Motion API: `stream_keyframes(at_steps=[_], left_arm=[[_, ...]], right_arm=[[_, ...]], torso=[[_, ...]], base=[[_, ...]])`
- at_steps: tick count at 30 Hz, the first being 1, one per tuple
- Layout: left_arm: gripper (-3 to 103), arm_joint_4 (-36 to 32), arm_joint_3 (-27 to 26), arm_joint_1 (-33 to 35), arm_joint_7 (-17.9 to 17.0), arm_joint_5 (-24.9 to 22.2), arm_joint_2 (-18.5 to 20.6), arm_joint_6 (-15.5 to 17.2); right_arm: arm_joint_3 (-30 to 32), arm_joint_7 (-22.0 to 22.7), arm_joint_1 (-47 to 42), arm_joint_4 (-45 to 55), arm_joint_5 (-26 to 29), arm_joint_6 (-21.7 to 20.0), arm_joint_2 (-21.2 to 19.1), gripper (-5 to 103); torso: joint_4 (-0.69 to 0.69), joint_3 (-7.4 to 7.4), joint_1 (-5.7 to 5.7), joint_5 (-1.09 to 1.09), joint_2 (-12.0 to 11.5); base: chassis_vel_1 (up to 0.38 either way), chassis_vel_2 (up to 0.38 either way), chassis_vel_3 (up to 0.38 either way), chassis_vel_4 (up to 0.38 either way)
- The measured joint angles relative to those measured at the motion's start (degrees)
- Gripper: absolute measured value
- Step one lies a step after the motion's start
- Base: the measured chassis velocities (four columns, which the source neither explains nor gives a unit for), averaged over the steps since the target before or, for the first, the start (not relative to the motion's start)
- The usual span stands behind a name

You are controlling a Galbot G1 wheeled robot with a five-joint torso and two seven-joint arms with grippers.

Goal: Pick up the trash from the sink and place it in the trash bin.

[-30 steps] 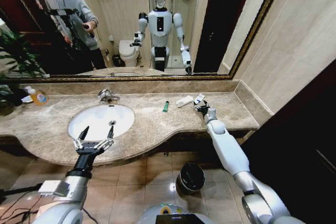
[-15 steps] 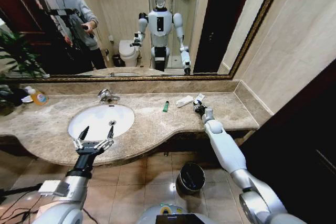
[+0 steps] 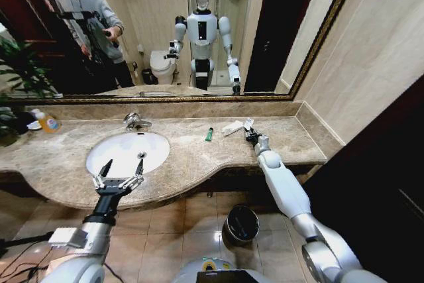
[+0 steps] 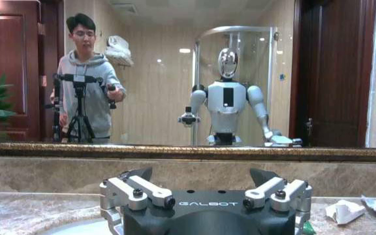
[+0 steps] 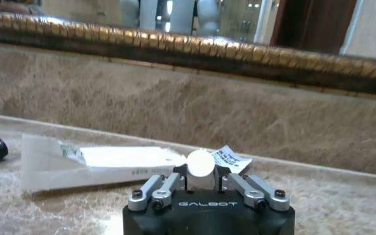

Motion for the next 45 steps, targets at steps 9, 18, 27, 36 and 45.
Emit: stream_keyframes(at_steps=[9,18,27,36,45], left_arm=[[100,0.01,0.0,0.0,0.0,0.0,-0.01,0.0],[100,0.0,0.0,0.0,0.0,0.0,0.0,0.0],[100,0.0,0.0,0.0,0.0,0.0,0.0,0.0],[100,0.0,0.0,0.0,0.0,0.0,0.0,0.0],[100,0.0,0.0,0.0,0.0,0.0,0.0,0.0]], right_arm=[[3.01,1.2,-10.27,12.81,1.63,7.44,-2.7,24],[6.89,1.79,-27.2,34.6,3.35,9.95,-5.47,24],[10.3,-0.19,-47.25,46.56,1.8,18.2,-3.55,24],[8.02,-2.51,-56.62,43.6,-5.41,28.83,1.99,24],[9.34,-4.45,-62.6,32.93,-5.91,39.89,5.87,24]], torso=[[0.0,0.0,0.0,0.01,0.0],[-0.01,-0.01,-0.01,-0.01,0.0],[-0.02,-0.01,-0.02,-0.01,0.01],[0.0,-0.01,0.0,-0.01,-0.01],[-0.01,0.0,0.0,0.0,-0.01]], base=[[0.0,0.0,0.0,0.0],[0.0,0.0,0.0,0.0],[0.0,0.0,0.0,0.0],[0.0,0.0,0.0,0.0],[0.0,0.0,0.0,0.0]])
